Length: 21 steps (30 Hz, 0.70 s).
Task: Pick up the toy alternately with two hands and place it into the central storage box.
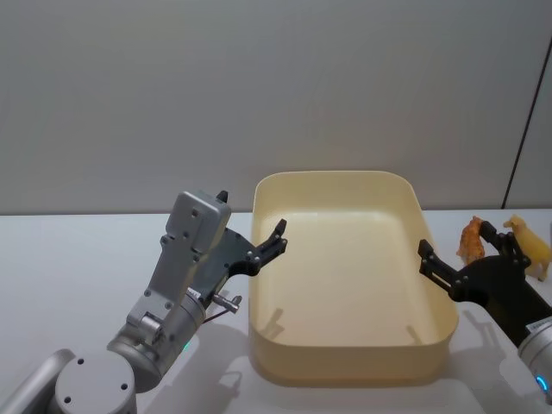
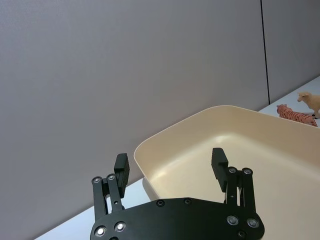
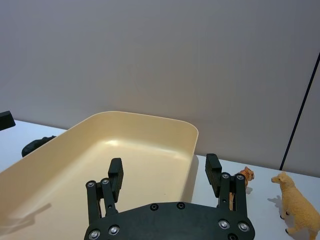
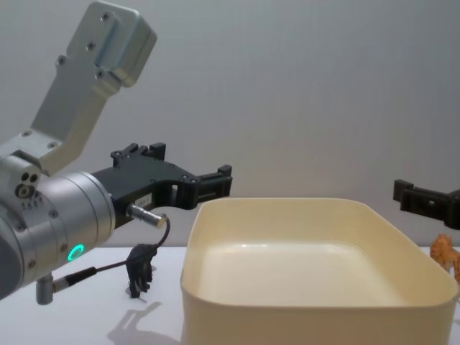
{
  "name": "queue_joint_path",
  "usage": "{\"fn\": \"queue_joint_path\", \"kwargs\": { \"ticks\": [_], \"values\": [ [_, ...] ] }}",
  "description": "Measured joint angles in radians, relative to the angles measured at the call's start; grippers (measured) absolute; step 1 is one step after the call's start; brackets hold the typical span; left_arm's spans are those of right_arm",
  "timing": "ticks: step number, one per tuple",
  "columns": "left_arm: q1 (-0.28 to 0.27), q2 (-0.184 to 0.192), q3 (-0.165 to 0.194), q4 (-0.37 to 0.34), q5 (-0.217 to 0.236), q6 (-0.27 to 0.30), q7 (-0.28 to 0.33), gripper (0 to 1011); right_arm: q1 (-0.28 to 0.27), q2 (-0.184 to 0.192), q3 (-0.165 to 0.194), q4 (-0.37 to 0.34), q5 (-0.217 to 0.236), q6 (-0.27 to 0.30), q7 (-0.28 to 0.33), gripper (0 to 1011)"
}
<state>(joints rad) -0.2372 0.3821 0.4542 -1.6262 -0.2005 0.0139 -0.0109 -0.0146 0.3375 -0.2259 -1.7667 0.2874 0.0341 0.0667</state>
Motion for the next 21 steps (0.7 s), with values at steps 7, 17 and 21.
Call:
{"fn": "queue_joint_path", "kwargs": {
  "ticks": [7, 17, 21],
  "values": [
    [0.000, 0.000, 0.000, 0.000, 0.000, 0.000, 0.000, 1001, 0.000, 0.000, 0.000, 0.000, 0.000, 0.000, 0.000, 1001],
    [0.000, 0.000, 0.000, 0.000, 0.000, 0.000, 0.000, 1001, 0.000, 0.000, 0.000, 0.000, 0.000, 0.000, 0.000, 1001],
    [0.000, 0.000, 0.000, 0.000, 0.000, 0.000, 0.000, 1001, 0.000, 0.000, 0.000, 0.000, 0.000, 0.000, 0.000, 1001]
  ]
}}
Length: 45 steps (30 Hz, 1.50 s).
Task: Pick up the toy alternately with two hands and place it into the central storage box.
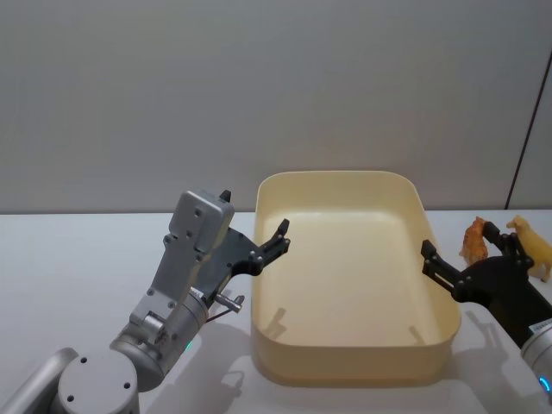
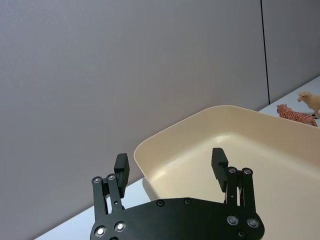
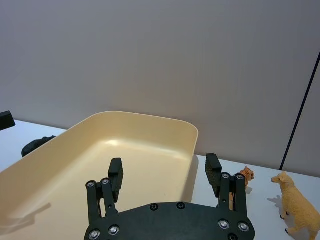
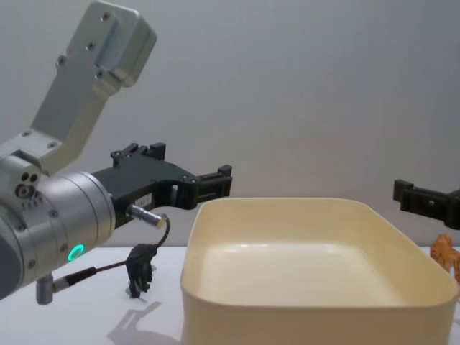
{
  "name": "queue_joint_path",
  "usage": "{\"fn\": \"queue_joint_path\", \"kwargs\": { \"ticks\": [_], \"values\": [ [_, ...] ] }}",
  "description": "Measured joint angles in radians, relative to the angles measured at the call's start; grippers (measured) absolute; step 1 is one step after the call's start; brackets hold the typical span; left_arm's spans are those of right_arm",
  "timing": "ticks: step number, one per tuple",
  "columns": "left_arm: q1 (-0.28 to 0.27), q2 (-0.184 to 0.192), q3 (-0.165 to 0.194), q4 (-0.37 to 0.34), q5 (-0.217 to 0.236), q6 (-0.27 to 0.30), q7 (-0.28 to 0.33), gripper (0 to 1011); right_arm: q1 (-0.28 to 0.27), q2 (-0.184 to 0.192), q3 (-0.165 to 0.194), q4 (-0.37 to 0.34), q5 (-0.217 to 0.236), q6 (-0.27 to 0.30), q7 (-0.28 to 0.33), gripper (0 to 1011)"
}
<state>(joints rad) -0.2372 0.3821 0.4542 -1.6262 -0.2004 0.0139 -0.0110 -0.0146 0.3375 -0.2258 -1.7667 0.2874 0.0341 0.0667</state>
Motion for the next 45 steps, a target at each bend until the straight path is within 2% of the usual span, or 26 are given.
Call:
{"fn": "queue_joint_path", "kwargs": {
  "ticks": [8, 14, 23, 31, 36, 45],
  "values": [
    [-0.002, -0.002, -0.001, 0.001, -0.001, 0.002, -0.004, 1001, 0.000, 0.000, 0.000, 0.000, 0.000, 0.000, 0.000, 1001],
    [-0.012, -0.011, -0.005, 0.009, -0.030, 0.028, -0.017, 1001, 0.000, 0.000, 0.000, 0.000, 0.000, 0.000, 0.000, 1001],
    [-0.033, -0.029, -0.019, 0.033, -0.104, 0.106, -0.026, 1001, 0.000, 0.000, 0.000, 0.000, 0.000, 0.000, 0.000, 1001],
    [-0.067, -0.046, -0.041, 0.077, -0.164, 0.207, -0.012, 1001, 0.000, 0.000, 0.000, 0.000, 0.000, 0.000, 0.000, 1001],
    [-0.098, -0.059, -0.058, 0.119, -0.185, 0.269, 0.020, 1001, 0.000, 0.000, 0.000, 0.000, 0.000, 0.000, 0.000, 1001],
    [-0.151, -0.081, -0.083, 0.191, -0.196, 0.337, 0.082, 1001, 0.000, 0.000, 0.000, 0.000, 0.000, 0.000, 0.000, 1001]
  ]
}}
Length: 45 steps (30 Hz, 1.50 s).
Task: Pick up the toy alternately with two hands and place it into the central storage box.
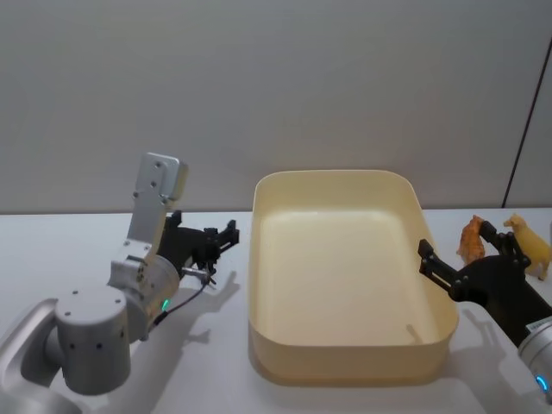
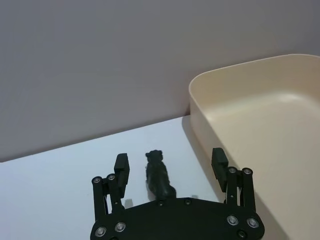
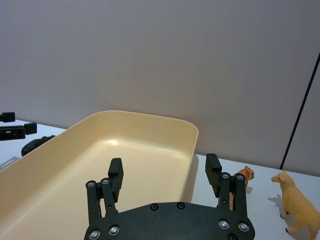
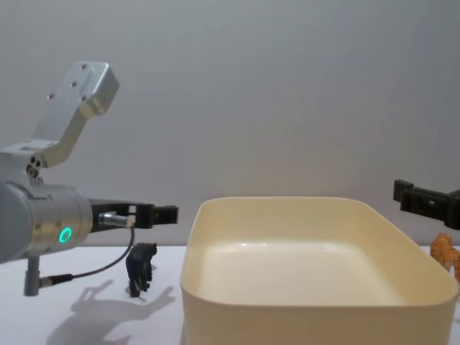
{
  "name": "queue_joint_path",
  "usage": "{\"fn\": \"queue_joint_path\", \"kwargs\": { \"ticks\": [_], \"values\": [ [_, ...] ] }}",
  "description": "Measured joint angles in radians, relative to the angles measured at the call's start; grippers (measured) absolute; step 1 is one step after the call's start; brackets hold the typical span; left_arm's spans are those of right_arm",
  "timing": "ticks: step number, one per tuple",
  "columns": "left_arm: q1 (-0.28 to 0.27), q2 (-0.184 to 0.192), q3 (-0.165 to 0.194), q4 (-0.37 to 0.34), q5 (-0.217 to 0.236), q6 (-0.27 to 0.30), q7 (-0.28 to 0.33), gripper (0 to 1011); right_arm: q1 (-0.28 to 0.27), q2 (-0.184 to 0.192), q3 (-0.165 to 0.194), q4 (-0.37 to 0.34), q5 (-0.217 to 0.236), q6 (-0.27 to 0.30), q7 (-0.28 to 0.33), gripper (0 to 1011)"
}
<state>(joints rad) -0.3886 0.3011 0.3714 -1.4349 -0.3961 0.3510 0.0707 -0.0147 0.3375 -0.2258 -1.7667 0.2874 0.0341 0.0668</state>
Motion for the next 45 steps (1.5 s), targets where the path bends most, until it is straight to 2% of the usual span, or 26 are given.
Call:
{"fn": "queue_joint_path", "kwargs": {
  "ticks": [7, 13, 25, 31, 45],
  "values": [
    [-0.041, -0.017, -0.015, 0.059, -0.001, 0.046, 0.026, 1001, 0.000, 0.000, 0.000, 0.000, 0.000, 0.000, 0.000, 1001],
    [-0.060, -0.026, -0.020, 0.088, -0.001, 0.073, 0.022, 1001, 0.000, 0.000, 0.000, 0.000, 0.000, 0.000, 0.000, 1001],
    [-0.082, -0.043, -0.013, 0.113, 0.000, 0.108, -0.055, 1001, 0.000, 0.000, 0.000, 0.000, 0.000, 0.000, 0.000, 1001],
    [-0.080, -0.045, -0.008, 0.113, 0.006, 0.128, -0.066, 1001, 0.000, 0.000, 0.000, 0.000, 0.000, 0.000, 0.000, 1001],
    [-0.031, -0.030, -0.010, 0.086, 0.006, 0.174, 0.012, 1001, 0.000, 0.000, 0.000, 0.000, 0.000, 0.000, 0.000, 1001]
  ]
}}
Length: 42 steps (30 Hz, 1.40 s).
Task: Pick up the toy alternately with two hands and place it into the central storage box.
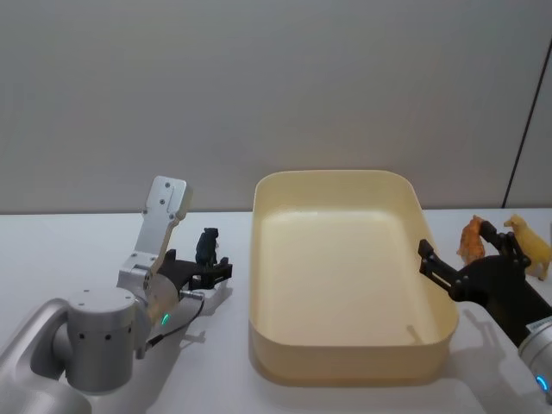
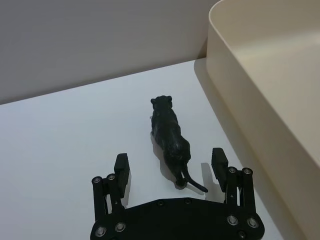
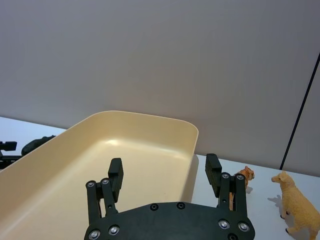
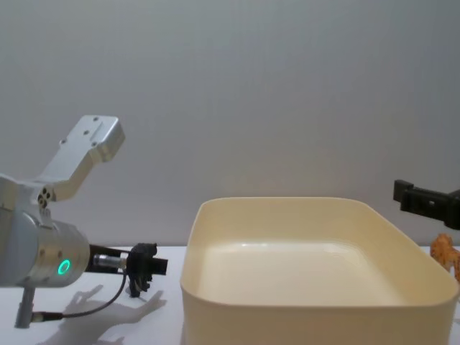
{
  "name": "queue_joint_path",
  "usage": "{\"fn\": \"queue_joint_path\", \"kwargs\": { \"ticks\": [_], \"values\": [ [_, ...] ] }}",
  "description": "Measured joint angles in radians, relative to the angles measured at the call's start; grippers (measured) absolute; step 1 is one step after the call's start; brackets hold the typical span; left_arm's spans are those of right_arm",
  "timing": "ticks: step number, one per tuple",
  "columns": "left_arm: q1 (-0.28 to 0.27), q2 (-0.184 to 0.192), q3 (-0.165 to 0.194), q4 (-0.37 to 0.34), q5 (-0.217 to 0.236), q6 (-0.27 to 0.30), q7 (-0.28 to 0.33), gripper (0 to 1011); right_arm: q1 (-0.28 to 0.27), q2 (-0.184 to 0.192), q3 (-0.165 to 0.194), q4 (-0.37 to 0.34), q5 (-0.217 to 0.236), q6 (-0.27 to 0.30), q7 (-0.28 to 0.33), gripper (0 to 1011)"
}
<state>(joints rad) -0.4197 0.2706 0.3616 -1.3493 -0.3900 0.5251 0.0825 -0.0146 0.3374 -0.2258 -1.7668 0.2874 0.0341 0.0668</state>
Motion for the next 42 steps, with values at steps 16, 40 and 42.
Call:
{"fn": "queue_joint_path", "kwargs": {
  "ticks": [16, 40, 42],
  "values": [
    [0.000, -0.018, -0.008, 0.039, -0.040, -0.057, 0.018, 1001, 0.000, 0.000, 0.000, 0.000, 0.000, 0.000, 0.000, 1001],
    [-0.028, -0.040, -0.017, 0.101, -0.049, -0.107, -0.002, 756, 0.000, 0.000, 0.000, 0.000, 0.000, 0.000, 0.000, 1001],
    [-0.029, -0.041, -0.017, 0.103, -0.048, -0.108, -0.003, 681, 0.000, 0.000, 0.000, 0.000, 0.000, 0.000, 0.000, 1001]
  ]
}}
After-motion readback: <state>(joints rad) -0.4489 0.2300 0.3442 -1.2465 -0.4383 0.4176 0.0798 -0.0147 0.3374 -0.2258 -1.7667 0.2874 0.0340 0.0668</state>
